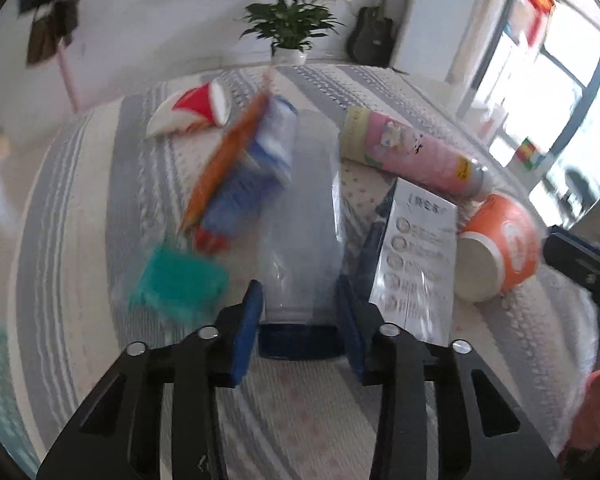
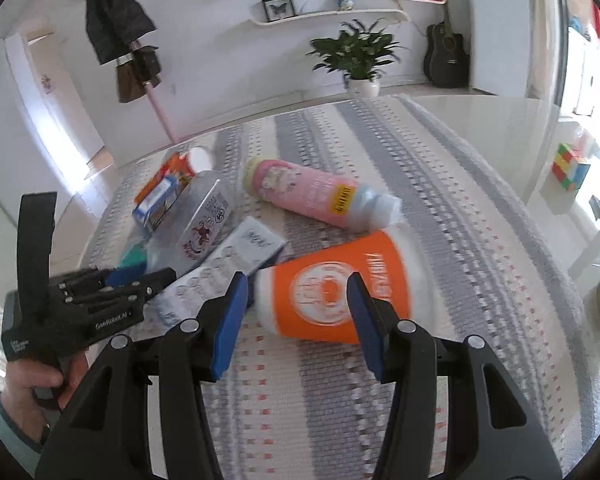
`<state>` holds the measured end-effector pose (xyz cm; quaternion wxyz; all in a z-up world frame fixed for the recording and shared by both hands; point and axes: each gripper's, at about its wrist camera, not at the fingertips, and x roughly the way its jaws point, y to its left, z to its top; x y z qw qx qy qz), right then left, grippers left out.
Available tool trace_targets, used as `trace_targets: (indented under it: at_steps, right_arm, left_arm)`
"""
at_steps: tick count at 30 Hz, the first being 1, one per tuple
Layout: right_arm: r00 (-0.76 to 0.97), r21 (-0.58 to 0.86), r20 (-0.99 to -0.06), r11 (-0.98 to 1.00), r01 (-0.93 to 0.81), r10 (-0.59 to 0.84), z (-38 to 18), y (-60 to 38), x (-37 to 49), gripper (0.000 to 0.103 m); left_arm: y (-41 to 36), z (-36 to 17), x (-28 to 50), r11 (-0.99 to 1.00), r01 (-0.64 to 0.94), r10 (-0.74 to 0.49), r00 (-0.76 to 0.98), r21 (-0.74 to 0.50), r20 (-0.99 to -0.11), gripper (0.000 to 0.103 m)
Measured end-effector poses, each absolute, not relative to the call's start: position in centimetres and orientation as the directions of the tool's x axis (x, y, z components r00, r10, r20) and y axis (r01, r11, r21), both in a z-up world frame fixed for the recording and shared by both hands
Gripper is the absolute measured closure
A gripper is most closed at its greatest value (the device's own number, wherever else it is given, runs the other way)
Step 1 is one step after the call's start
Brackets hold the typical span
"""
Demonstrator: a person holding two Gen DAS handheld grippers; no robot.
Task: Collect trash
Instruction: 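Grasp the clear plastic bottle with the left tool while the right tool grasps the white milk carton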
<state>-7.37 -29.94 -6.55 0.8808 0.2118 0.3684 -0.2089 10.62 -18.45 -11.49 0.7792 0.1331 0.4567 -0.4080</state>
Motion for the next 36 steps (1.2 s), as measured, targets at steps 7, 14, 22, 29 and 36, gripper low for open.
trace_targets:
  at_steps: [7,14,22,29,36]
  right_arm:
    - [0.659,0.2,-0.739,0.887,0.416,-0.142,-6.7,-25.7,-5.8,0.055]
    - [0.654,0.196,-0.744,0.893,0.405,-0.134,-7.1,-24.6,-5.5,0.055]
    - [0.644,0.204,-0.755,0.888,0.413,-0.126,-7.8,-24.6,-5.2,0.055]
    - [0.643,0.292,-0.762,0.847,0.444,-0.075,-9.0,-25.3,-4.8,0.052]
    - [0.634,0.334,-0.768,0.791,0.513,-0.087,-9.1,-25.5,-2.2,0.038]
  left_arm:
    - [-10.6,-11.1,6.1,0.711,0.682,-0.47,0.278,-0.172,-0.838,0.068]
    - [-5.7,-11.0,3.2,0.697,0.665,-0.488,0.165,-0.269,-0.857,0.064]
    - [-8.3,-10.3,5.0,0.705,0.664,-0.493,0.208,-0.248,-0.845,0.032]
    - [-10.3,-11.8,7.2,0.723,0.649,-0.472,0.215,-0.236,-0.855,0.047]
    - [-8.3,-11.6,8.3,0.75,0.611,-0.496,0.265,-0.253,-0.827,0.056]
